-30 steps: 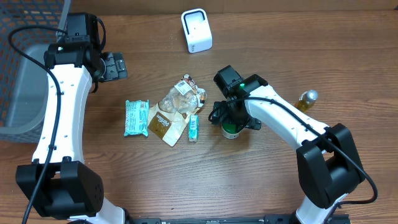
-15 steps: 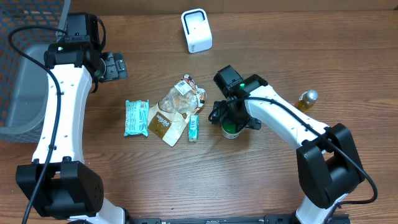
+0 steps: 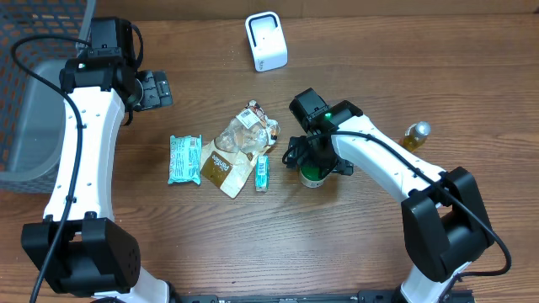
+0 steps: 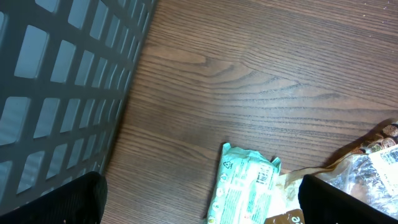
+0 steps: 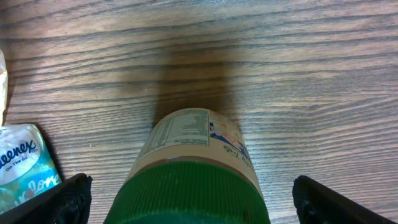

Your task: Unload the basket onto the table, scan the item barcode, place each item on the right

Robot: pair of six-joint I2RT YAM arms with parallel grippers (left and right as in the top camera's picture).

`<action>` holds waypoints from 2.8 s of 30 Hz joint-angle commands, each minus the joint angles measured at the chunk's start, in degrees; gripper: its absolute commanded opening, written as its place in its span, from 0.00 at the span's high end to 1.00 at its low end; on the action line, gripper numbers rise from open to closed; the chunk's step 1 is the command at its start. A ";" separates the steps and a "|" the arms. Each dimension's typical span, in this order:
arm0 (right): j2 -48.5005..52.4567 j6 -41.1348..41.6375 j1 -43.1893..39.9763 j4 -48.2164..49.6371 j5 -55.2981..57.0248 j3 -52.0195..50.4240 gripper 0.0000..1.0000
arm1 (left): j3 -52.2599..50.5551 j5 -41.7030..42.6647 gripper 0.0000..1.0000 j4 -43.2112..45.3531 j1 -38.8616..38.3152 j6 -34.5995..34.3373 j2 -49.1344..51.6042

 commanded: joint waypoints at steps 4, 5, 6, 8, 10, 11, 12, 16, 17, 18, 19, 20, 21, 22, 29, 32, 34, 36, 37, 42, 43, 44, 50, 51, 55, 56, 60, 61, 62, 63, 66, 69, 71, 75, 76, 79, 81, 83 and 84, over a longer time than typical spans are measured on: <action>0.07 -0.07 0.22 1.11 0.39 -0.31 0.00 | 1.01 -0.35 0.00 0.04 -0.02 0.09 -0.42; 0.07 -0.07 0.22 1.11 0.39 -0.31 0.00 | 1.01 -0.35 0.00 0.04 -0.02 0.09 -0.42; 0.07 -0.07 0.22 1.11 0.37 -0.31 0.00 | 1.01 -0.35 0.01 0.07 -0.02 0.09 -0.42; 0.07 -0.07 0.22 1.11 0.37 -0.31 0.00 | 1.01 -0.35 0.00 0.04 -0.02 0.09 -0.42; 0.07 -0.07 0.22 1.11 0.37 -0.31 0.00 | 1.01 -0.35 0.00 0.04 -0.02 0.09 -0.42; 0.07 -0.07 0.22 1.11 0.35 -0.31 0.00 | 1.01 -0.35 0.00 0.04 -0.02 0.09 -0.42; 0.07 -0.07 0.22 1.09 0.35 -0.31 0.00 | 1.01 -0.35 0.00 0.04 -0.02 0.09 -0.42; 0.07 -0.04 0.22 1.14 0.35 -0.31 0.00 | 1.01 -0.35 0.00 0.04 -0.02 0.09 -0.42; 0.07 -0.04 0.22 1.14 0.37 -0.31 0.00 | 1.01 -0.35 0.00 0.04 -0.02 0.09 -0.42; 0.07 -0.04 0.22 1.14 0.37 -0.31 0.00 | 1.01 -0.35 0.00 0.04 -0.02 0.09 -0.42; 0.07 -0.04 0.22 1.16 0.37 -0.31 0.00 | 1.01 -0.35 0.00 0.04 -0.02 0.09 -0.42; 0.07 -0.04 0.22 1.20 0.39 -0.31 0.00 | 1.01 -0.35 0.00 0.04 -0.02 0.09 -0.42; 0.07 -0.04 0.22 1.25 0.39 -0.31 0.01 | 1.01 -0.35 0.00 0.04 -0.02 0.09 -0.42; 0.07 -0.07 0.22 1.36 0.39 -0.31 0.01 | 1.01 -0.35 0.01 0.04 -0.02 0.09 -0.42; 0.07 -0.04 0.22 1.81 0.39 -0.33 0.01 | 1.01 -0.35 0.01 0.04 -0.02 0.09 -0.42; 0.07 -0.07 0.22 1.79 0.42 -0.33 0.04 | 1.01 -0.35 0.00 0.07 -0.02 0.09 -0.42; 0.07 -0.07 0.22 1.79 0.39 -0.33 0.05 | 1.01 -0.35 0.00 0.07 -0.02 0.09 -0.42; 0.07 -0.07 0.22 1.81 0.42 -0.33 0.05 | 1.01 -0.35 0.00 0.07 -0.02 0.09 -0.42; 0.07 -0.07 0.22 1.81 0.42 -0.33 0.05 | 1.01 -0.35 0.00 0.04 -0.02 0.09 -0.42; 0.07 -0.04 0.22 1.81 1.73 -0.33 0.05 | 1.01 -0.35 0.00 0.07 -0.02 0.09 -0.42; 0.07 -0.07 0.22 1.79 1.92 -0.35 0.05 | 1.01 -0.35 0.00 0.04 -0.02 0.09 -0.42; 0.07 -0.07 0.22 1.81 1.90 -0.44 0.05 | 1.01 -0.35 0.00 0.04 -0.02 0.09 -0.42; 0.07 -0.04 0.22 2.29 1.88 -0.94 0.05 | 1.01 -0.35 0.00 0.07 -0.02 0.09 -0.42; 0.07 -0.04 0.22 2.43 1.88 -1.16 0.05 | 1.01 -0.35 0.00 0.04 -0.02 0.09 -0.42; 0.07 -0.07 0.22 2.89 1.92 -2.36 0.04 | 1.01 -0.35 0.01 0.04 -0.02 0.09 -0.42; 0.07 -0.07 0.22 2.86 2.16 -2.56 0.04 | 1.01 -0.35 0.01 0.04 -0.02 0.09 -0.42; 0.07 -0.07 0.02 2.58 3.43 -2.86 0.10 | 1.01 -0.35 0.00 0.04 -0.02 0.09 -0.42; 0.07 -0.07 -0.02 2.58 3.41 -2.86 0.11 | 1.01 -0.35 0.00 0.04 -0.02 0.09 -0.42; 0.07 -0.04 0.00 2.58 3.41 -2.86 0.12 | 1.01 -0.35 0.00 0.04 -0.02 0.09 -0.42; 0.07 -0.07 0.00 2.56 3.41 -2.86 0.13 | 1.01 -0.35 0.00 0.04 -0.02 0.09 -0.42; 0.07 -0.09 0.00 2.29 3.43 -2.86 0.14 | 1.01 -0.35 0.00 0.07 -0.02 0.09 -0.42; 0.07 -0.07 -0.02 2.16 3.43 -2.86 0.16 | 1.01 -0.35 0.00 0.04 -0.02 0.09 -0.42; 0.07 -0.09 -0.07 2.10 3.45 -2.86 0.18 | 1.01 -0.35 0.00 0.04 -0.02 0.09 -0.42; 0.07 -0.07 -1.07 1.11 3.45 -2.84 0.18 | 1.01 -0.35 0.00 0.07 -0.02 0.09 -0.42; 0.07 -0.09 -1.42 0.83 3.48 -2.84 0.18 | 1.01 -0.35 0.00 0.04 -0.02 0.09 -0.42; 0.07 -0.09 -2.38 0.42 3.43 -2.84 0.19 | 1.01 -0.35 0.01 0.07 -0.02 0.09 -0.42; 0.07 -0.07 -3.04 0.09 3.43 -2.84 0.20 | 1.01 -0.35 0.01 0.04 -0.02 0.09 -0.42; 0.07 -0.07 -3.69 -0.42 3.43 -2.84 0.22 | 1.01 -0.35 0.00 0.04 -0.02 0.09 -0.42; 0.07 -0.07 -4.00 -0.55 3.41 -2.84 0.22 | 1.01 -0.35 0.00 0.04 -0.02 0.09 -0.42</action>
